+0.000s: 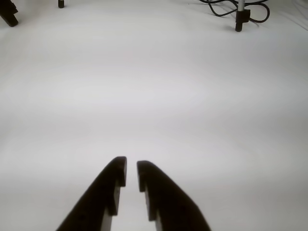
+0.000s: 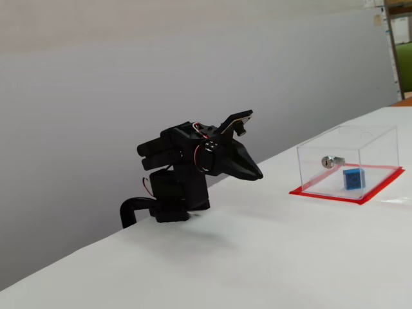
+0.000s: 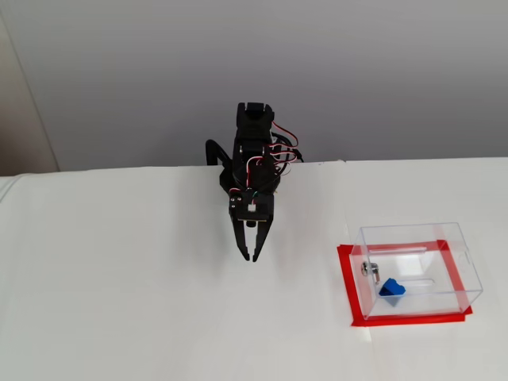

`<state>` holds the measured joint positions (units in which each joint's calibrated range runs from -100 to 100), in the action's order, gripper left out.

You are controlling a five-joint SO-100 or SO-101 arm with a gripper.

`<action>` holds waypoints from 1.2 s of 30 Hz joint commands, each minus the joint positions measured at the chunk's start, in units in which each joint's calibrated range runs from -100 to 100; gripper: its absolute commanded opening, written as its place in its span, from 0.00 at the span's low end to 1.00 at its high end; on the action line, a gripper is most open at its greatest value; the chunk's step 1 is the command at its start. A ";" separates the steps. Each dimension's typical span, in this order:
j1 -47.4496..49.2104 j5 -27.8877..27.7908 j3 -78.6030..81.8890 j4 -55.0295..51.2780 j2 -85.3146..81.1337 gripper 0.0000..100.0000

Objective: Pick the blue lego brick and place it into the transparent box

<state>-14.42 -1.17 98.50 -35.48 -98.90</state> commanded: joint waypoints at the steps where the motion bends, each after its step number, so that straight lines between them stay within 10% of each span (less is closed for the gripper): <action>1: 1.52 0.02 0.96 0.92 -0.93 0.03; 36: 4.26 -0.39 0.96 -15.18 -0.84 0.02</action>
<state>-10.15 -1.42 98.50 -50.90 -98.90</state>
